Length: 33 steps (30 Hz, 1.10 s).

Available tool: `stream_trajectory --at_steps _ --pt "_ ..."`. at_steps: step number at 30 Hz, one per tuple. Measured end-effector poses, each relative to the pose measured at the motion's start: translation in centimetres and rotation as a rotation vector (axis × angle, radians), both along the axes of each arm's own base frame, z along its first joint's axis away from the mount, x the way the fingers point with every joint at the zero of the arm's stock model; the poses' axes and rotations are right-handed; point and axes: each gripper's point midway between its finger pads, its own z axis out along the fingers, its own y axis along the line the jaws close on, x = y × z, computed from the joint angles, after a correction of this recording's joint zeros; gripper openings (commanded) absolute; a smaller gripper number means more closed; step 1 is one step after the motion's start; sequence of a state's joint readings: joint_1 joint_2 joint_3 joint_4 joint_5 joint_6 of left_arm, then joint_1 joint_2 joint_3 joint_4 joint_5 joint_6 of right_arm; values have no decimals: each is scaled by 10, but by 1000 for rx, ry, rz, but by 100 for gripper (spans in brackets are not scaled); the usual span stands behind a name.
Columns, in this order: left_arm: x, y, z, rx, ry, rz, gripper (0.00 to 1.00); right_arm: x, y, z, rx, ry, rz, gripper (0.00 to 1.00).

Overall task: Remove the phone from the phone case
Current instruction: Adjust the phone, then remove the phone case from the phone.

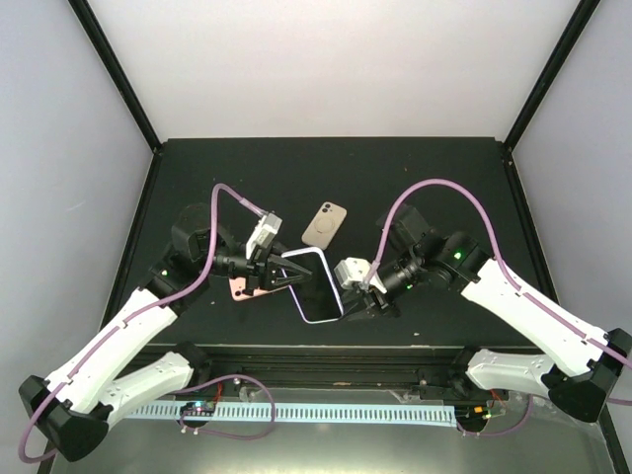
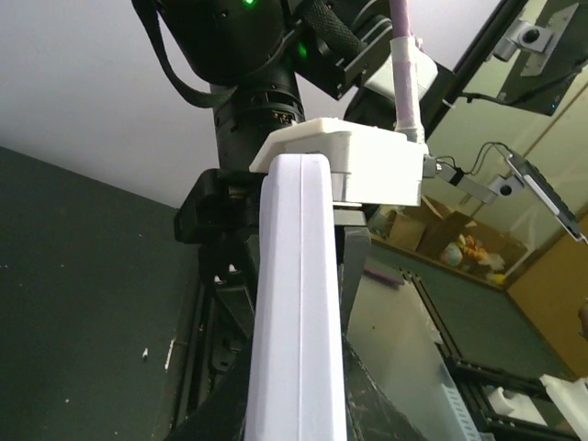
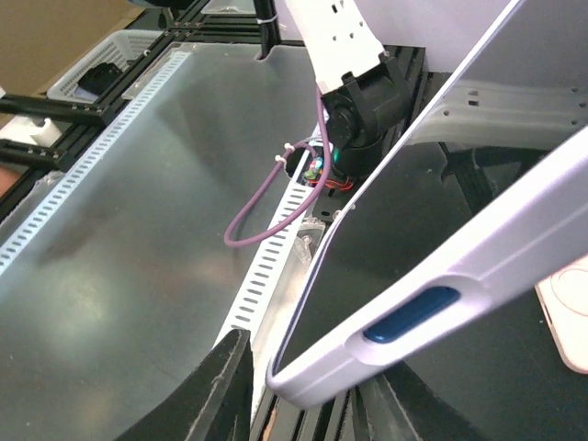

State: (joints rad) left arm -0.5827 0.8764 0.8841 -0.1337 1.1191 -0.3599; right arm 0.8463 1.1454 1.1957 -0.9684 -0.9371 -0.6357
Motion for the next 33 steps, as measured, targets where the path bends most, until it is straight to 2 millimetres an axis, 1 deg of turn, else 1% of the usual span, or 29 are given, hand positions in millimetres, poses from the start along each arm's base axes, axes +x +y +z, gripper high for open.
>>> stream_trajectory --at_steps 2,6,12,18,33 --pt "-2 0 0 1 9 -16 2 -1 0 1 7 -3 10 21" --pt "-6 0 2 -3 13 -44 2 -4 -1 1 13 0 28 16" --pt "-9 0 4 -7 28 -72 2 -7 -2 1 35 -39 66 13" --pt "-9 -2 1 2 67 -91 2 -4 -1 -5 31 -68 85 13" --pt "-10 -1 6 -14 54 -104 1 1 -2 -2 52 -183 84 18"
